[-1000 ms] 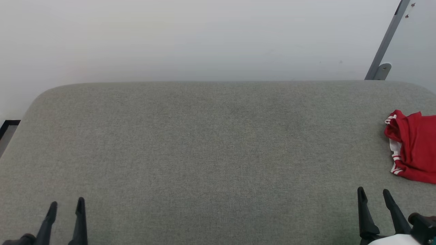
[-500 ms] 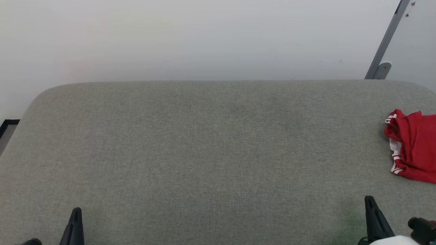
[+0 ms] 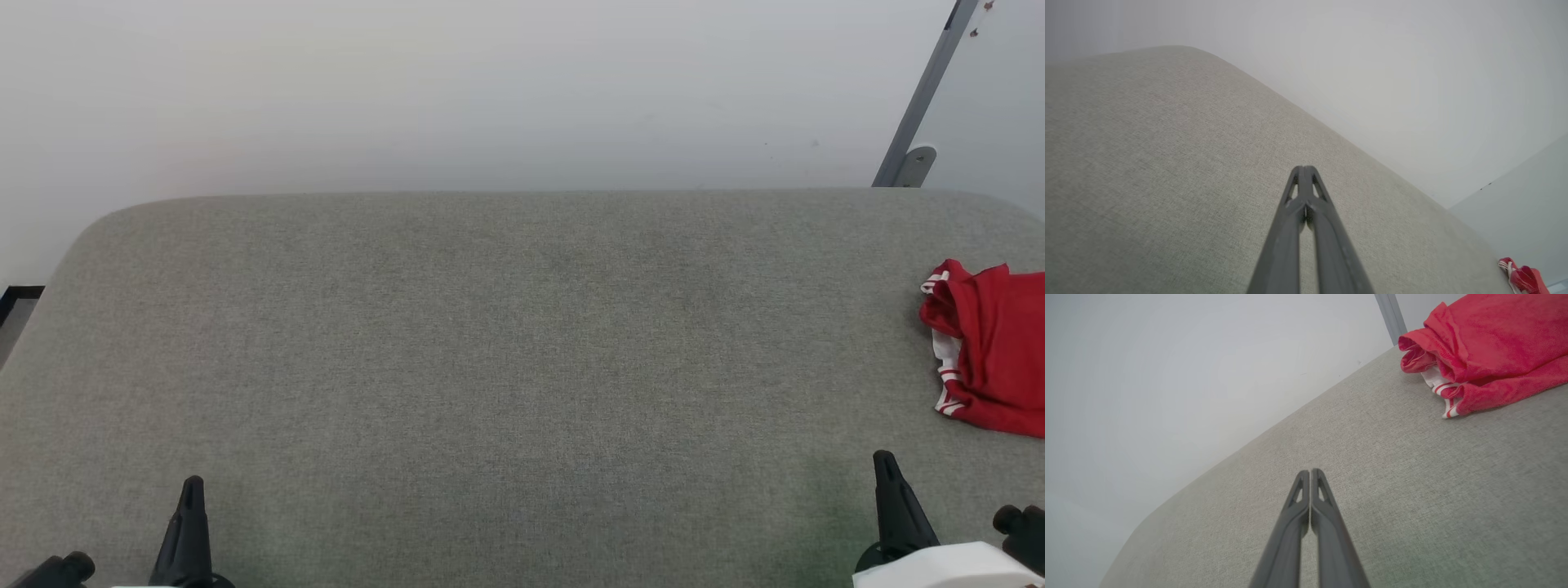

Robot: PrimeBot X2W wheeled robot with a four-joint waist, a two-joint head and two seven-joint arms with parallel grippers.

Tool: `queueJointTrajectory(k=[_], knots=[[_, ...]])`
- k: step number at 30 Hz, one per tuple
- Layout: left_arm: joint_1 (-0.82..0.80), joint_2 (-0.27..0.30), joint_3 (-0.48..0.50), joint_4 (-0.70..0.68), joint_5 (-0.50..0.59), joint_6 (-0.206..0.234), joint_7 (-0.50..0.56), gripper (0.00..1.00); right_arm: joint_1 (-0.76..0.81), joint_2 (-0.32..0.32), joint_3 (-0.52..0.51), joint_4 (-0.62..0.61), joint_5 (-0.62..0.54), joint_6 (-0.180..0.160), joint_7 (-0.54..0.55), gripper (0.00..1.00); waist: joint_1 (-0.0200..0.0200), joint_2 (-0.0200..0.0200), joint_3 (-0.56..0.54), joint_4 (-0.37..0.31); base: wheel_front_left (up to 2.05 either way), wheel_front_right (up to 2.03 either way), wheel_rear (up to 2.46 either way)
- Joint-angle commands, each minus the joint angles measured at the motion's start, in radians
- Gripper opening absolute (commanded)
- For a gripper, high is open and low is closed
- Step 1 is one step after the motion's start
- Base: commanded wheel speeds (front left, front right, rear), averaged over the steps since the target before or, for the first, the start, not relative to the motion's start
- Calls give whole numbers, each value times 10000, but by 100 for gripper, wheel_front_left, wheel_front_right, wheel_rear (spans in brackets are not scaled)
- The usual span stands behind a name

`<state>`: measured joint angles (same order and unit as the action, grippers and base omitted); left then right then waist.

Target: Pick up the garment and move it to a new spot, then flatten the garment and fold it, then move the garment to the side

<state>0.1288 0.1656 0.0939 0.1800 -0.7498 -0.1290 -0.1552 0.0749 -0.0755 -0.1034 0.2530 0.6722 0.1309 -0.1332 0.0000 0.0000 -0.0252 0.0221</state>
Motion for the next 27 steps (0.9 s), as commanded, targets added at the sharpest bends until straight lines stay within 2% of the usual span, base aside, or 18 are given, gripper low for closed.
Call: queueJointTrajectory(k=[1, 27], knots=[[-295, 66, 71, -102, -333, -6, 97, 0, -283, -24, -32, -171, 373, 1, 87, 0, 0, 0, 4, -3, 0, 0, 0], [-1087, -378, 131, 165, -3368, -13, 1050, 0, -880, 77, -66, -156, 3674, 0, 968, 0, 0, 0, 78, -61, 0, 0, 0]])
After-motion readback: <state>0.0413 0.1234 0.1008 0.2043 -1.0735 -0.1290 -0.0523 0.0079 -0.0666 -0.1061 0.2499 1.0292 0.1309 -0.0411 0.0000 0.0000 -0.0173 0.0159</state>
